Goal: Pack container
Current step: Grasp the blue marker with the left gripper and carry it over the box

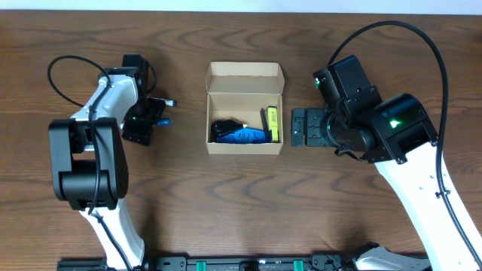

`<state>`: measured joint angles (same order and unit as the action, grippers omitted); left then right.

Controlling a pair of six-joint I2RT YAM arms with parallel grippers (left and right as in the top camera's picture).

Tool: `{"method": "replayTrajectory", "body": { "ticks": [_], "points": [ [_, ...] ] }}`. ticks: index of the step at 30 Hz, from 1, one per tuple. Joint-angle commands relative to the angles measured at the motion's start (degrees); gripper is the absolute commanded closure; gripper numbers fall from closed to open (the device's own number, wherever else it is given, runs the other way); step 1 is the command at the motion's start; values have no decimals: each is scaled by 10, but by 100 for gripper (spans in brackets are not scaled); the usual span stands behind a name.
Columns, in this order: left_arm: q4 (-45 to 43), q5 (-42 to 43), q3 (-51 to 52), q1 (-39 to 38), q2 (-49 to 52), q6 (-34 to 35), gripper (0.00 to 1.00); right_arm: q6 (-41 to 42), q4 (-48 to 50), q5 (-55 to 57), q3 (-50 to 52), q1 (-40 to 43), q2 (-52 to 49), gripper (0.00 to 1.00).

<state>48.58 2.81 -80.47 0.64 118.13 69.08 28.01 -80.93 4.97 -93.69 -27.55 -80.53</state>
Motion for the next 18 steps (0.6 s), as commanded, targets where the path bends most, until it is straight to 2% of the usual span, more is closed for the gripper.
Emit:
{"method": "replayTrajectory", "body": {
  "ticks": [1,3,9,12,18],
  "points": [
    [0,-4,-3,2,22,3,26,-7,2,8,-4,2,7,1],
    [-1,-7,-3,2,30,3,36,-7,2,8,-4,2,7,1],
    [1,-2,-3,2,40,-8,77,-7,2,8,-3,2,7,1],
    [6,6,-3,2,40,-32,93,-7,2,9,-3,2,7,1],
    [54,10,-3,2,12,-85,94,-7,-3,15,-4,3,7,1]
  ]
}}
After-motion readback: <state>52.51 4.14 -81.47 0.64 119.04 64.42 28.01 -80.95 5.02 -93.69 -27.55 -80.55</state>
